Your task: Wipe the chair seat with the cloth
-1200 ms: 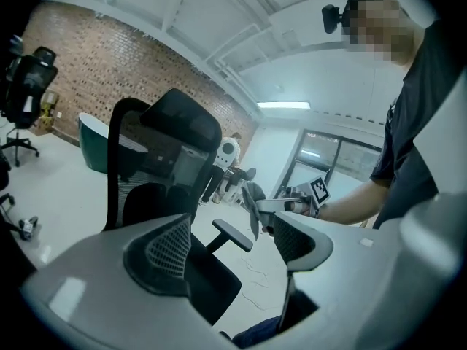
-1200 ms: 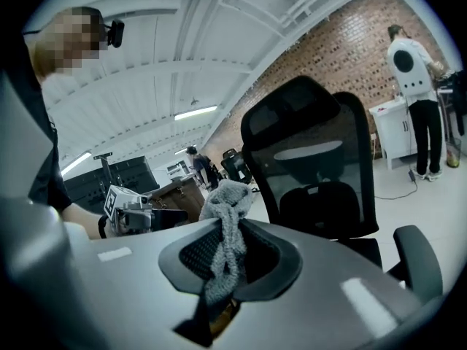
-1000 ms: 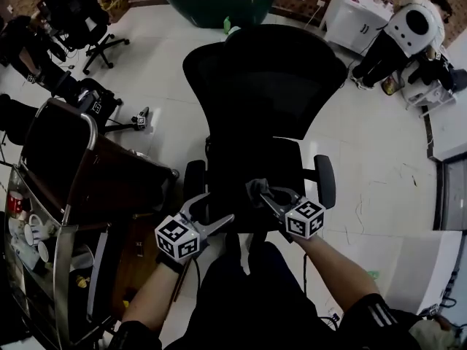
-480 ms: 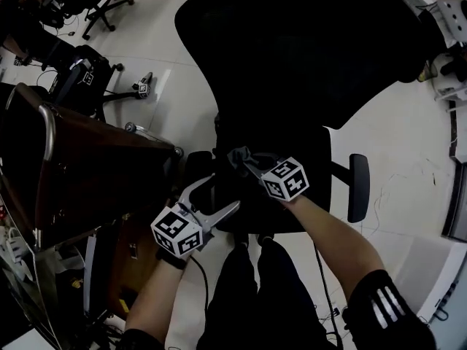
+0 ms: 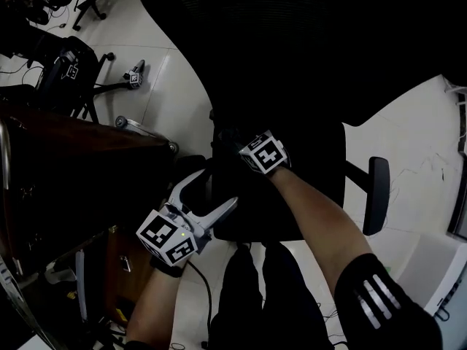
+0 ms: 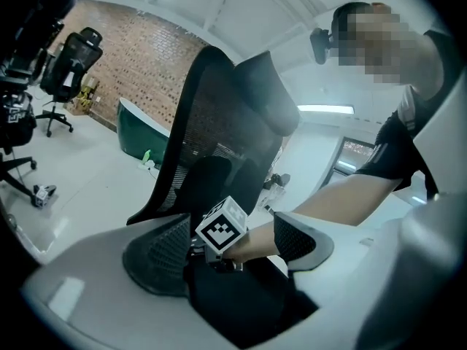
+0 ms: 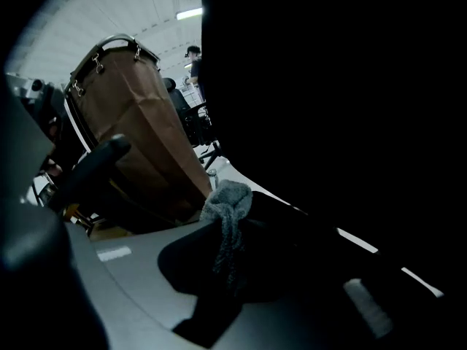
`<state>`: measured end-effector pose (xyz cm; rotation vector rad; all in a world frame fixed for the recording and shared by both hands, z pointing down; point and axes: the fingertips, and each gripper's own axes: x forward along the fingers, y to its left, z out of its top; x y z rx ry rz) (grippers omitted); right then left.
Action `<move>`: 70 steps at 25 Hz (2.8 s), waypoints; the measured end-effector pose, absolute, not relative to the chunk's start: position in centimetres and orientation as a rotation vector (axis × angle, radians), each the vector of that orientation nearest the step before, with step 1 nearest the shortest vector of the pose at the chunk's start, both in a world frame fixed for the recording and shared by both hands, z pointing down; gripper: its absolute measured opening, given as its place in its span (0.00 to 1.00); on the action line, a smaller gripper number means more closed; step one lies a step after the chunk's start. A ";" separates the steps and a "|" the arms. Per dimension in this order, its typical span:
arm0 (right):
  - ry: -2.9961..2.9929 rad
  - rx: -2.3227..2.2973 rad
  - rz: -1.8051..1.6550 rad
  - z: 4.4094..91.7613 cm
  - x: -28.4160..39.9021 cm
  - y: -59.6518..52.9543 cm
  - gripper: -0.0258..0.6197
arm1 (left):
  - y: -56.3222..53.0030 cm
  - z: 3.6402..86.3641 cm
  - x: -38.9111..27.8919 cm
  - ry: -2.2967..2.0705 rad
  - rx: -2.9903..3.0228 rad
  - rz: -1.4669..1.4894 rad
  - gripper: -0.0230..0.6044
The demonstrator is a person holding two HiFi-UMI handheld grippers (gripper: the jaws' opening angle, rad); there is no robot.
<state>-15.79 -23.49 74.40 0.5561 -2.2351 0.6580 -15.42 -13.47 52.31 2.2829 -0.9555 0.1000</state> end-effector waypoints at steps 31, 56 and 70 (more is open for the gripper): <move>-1.799 0.837 0.703 81.3 13.0 -22.7 0.12 | -12.9 52.9 -8.8 -0.865 2.321 0.154 0.65; -2.232 0.451 0.672 76.1 -16.7 -17.8 0.12 | -8.5 52.8 -13.5 -0.949 2.272 0.165 0.65; -2.051 0.442 0.639 81.1 -8.8 -14.8 0.12 | -7.6 53.9 -11.7 -0.911 2.253 0.158 0.65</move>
